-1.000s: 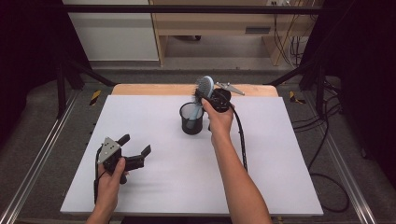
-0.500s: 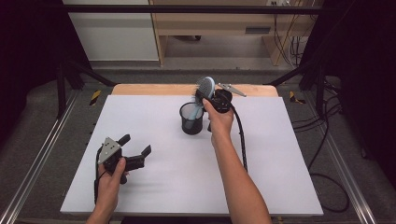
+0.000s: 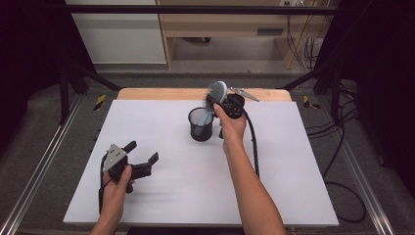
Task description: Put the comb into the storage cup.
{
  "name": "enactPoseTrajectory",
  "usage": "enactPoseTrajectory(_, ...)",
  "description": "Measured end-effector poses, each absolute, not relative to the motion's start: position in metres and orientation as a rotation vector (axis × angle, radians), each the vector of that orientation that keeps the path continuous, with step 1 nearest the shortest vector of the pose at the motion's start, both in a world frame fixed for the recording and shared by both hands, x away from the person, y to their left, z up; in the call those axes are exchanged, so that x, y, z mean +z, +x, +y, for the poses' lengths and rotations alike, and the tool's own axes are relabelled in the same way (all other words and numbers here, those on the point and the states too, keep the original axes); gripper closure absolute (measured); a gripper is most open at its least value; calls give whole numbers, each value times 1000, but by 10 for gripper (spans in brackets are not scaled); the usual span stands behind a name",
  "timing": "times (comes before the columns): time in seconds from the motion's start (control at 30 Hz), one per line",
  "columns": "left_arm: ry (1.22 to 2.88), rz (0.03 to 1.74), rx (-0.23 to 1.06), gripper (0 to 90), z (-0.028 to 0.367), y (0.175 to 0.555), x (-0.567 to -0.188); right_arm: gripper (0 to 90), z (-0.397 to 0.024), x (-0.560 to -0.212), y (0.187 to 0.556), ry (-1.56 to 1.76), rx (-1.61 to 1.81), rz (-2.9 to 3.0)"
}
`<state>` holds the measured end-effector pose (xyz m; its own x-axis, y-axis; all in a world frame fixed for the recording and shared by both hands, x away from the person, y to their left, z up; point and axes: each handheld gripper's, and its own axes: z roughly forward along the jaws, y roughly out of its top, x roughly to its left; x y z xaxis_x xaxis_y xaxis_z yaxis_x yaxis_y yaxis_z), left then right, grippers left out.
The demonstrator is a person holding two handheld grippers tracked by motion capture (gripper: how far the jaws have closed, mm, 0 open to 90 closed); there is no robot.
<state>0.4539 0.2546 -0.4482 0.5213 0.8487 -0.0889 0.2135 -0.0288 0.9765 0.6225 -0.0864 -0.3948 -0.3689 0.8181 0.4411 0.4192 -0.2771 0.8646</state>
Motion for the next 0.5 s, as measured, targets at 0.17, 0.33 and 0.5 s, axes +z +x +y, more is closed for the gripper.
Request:
enactPoseTrajectory(0.17, 1552, 943, 655, 26, 254, 454, -448, 468, -88, -395, 623, 1525, 1675, 1647)
enactPoseTrajectory(0.33, 1553, 943, 653, 26, 255, 454, -448, 459, -89, -395, 623, 1530, 1670, 1650)
enactPoseTrajectory(0.5, 1553, 943, 652, 26, 255, 454, -448, 450, -88, -395, 623, 1534, 1667, 1650)
